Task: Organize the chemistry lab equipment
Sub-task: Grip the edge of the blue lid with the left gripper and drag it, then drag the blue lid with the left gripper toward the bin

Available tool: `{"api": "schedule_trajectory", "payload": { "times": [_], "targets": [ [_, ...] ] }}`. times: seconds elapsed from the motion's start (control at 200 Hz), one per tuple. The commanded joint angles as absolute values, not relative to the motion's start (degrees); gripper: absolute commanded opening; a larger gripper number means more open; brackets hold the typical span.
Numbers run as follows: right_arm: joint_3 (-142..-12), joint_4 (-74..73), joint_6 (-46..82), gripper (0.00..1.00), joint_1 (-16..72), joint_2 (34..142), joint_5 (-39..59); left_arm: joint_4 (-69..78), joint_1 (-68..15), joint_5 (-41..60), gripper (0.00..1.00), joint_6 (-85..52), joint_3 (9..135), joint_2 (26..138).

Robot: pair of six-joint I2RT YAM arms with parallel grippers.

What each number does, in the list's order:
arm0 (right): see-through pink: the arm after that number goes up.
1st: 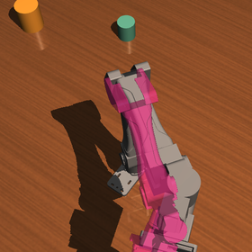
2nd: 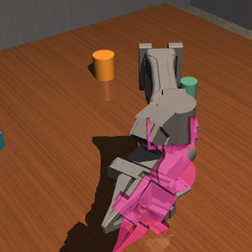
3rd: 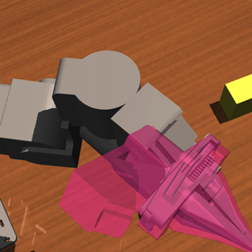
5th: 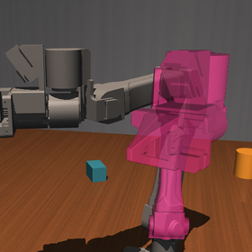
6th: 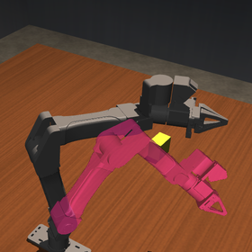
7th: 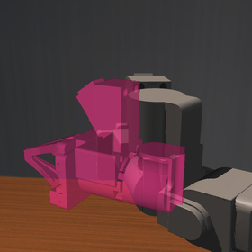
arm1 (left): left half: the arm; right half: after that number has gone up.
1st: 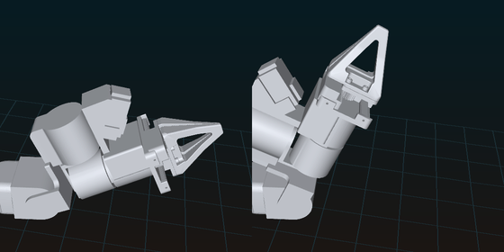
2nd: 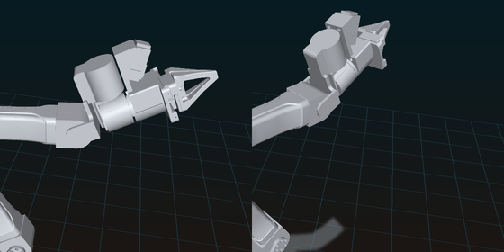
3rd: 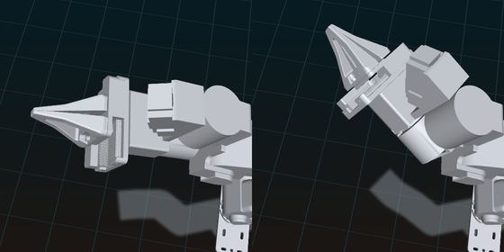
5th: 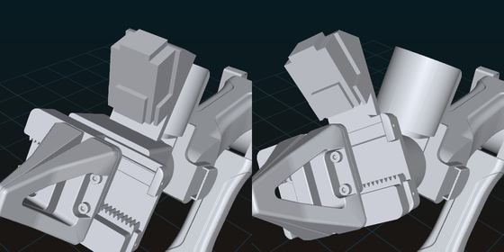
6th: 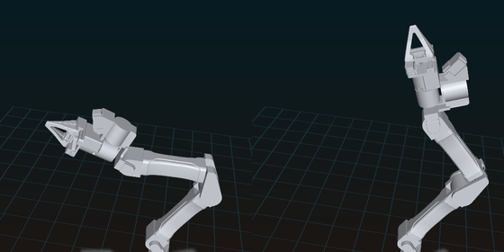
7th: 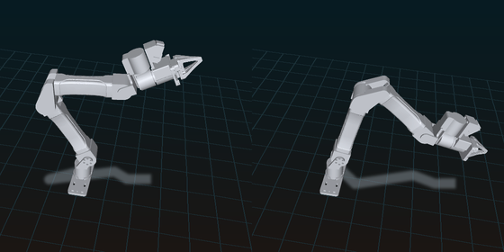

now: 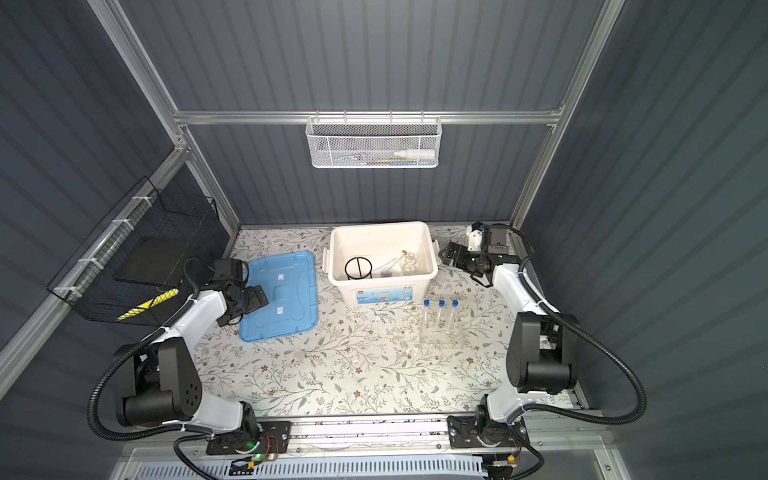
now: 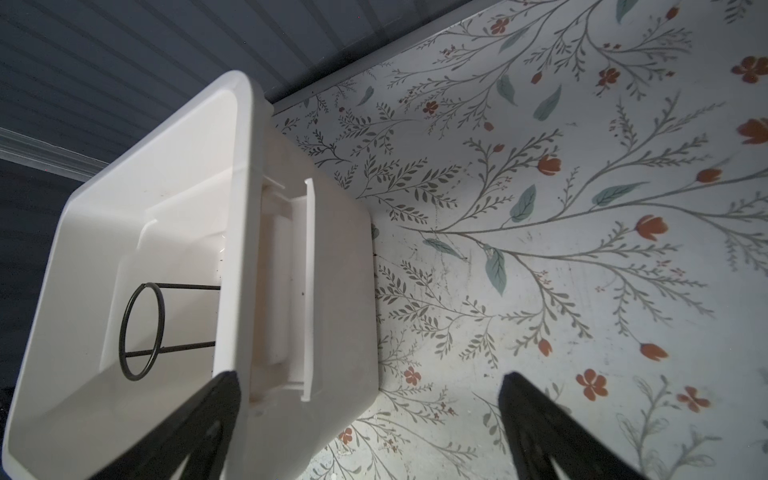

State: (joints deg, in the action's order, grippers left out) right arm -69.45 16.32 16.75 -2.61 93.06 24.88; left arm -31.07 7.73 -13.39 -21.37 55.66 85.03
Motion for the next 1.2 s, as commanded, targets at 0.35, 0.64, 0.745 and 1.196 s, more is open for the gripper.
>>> {"api": "schedule_trajectory", "payload": {
  "times": [0.35, 0.64, 0.745, 1.196],
  "targets": [
    [-68.9, 16.3, 17.1, 0.99, -2.9, 92.6, 25.3, -26.6, 16.5, -7.5, 0.90, -18.0, 57.8, 93.8],
    [-68.7, 16.5, 17.5, 0.99, -2.9, 92.9, 25.0, -26.3, 17.0, 0.1, 0.66, -13.8, 59.5, 97.9],
    [-68.8, 16.4, 17.7, 0.99, -2.9, 92.9, 25.0, -25.6, 17.0, 3.0, 0.61, -12.8, 58.7, 98.3],
    [-68.4, 16.2, 18.8, 0.99, -2.9, 93.2, 25.5, -23.9, 15.5, 12.8, 0.47, -13.3, 55.9, 96.5]
  ]
}}
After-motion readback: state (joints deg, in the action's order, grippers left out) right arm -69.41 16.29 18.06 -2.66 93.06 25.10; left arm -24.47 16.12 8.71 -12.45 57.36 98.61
